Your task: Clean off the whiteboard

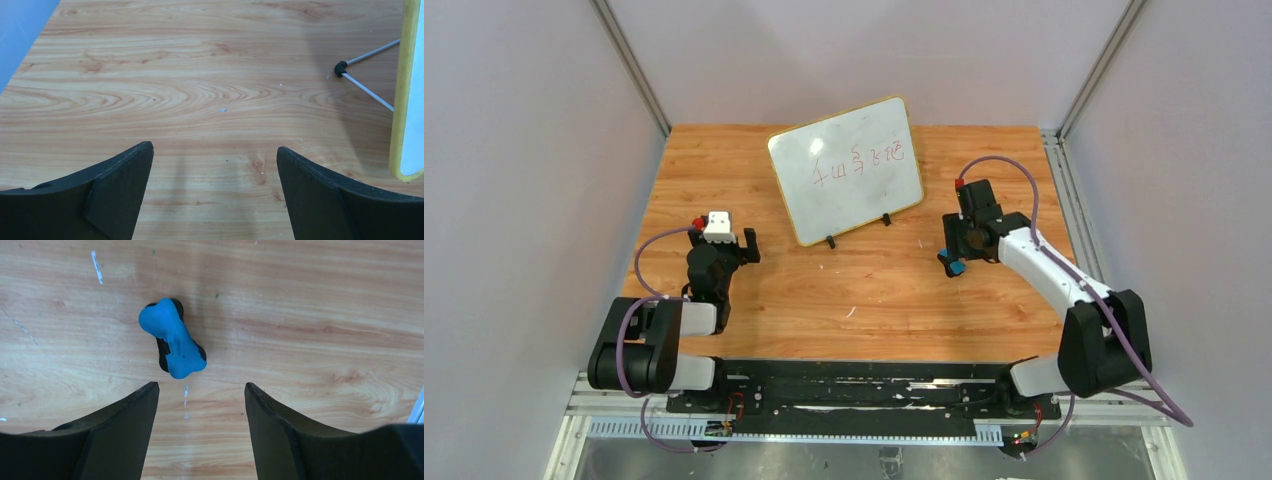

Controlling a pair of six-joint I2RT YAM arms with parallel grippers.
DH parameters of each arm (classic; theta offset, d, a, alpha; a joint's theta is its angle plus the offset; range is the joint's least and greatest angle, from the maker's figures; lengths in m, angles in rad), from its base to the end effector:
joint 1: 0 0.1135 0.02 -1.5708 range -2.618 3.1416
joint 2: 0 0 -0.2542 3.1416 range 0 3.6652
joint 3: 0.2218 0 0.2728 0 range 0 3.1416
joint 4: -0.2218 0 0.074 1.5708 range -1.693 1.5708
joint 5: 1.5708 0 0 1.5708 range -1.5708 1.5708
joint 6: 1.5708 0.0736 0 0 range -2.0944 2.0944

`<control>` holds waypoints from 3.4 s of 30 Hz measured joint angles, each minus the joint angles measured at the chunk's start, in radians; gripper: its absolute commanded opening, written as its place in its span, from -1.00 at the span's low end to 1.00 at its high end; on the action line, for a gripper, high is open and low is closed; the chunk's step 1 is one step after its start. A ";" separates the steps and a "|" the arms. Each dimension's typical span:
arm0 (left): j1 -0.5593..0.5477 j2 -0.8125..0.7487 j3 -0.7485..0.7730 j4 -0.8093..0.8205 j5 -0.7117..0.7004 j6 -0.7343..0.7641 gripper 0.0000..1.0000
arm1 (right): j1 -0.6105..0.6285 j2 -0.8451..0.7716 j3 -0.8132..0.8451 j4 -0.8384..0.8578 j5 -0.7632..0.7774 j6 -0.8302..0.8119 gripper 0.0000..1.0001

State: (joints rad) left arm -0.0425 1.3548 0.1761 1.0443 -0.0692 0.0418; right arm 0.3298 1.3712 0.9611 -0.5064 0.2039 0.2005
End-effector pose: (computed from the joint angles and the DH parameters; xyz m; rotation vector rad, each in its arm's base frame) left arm 0.2687 -0.0063 0.1190 0.0203 1.7051 0.0585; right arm 0.3137 0.0916 0.1957 -0.0737 2.4598 -0.0241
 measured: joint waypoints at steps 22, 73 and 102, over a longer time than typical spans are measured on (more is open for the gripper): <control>0.000 0.000 0.000 0.000 0.000 0.000 0.96 | -0.104 0.208 0.034 0.029 -0.261 -0.079 0.35; 0.000 0.000 0.000 0.000 0.000 0.000 0.96 | -0.127 0.282 0.042 0.076 -0.339 -0.081 -0.01; 0.000 0.000 0.000 0.000 0.000 0.000 0.96 | -0.120 0.308 0.042 0.076 -0.317 -0.066 -0.98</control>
State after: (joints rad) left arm -0.0425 1.3548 0.1761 1.0443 -0.0689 0.0418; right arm 0.2096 1.6794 1.0027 -0.4309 -0.1127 0.1345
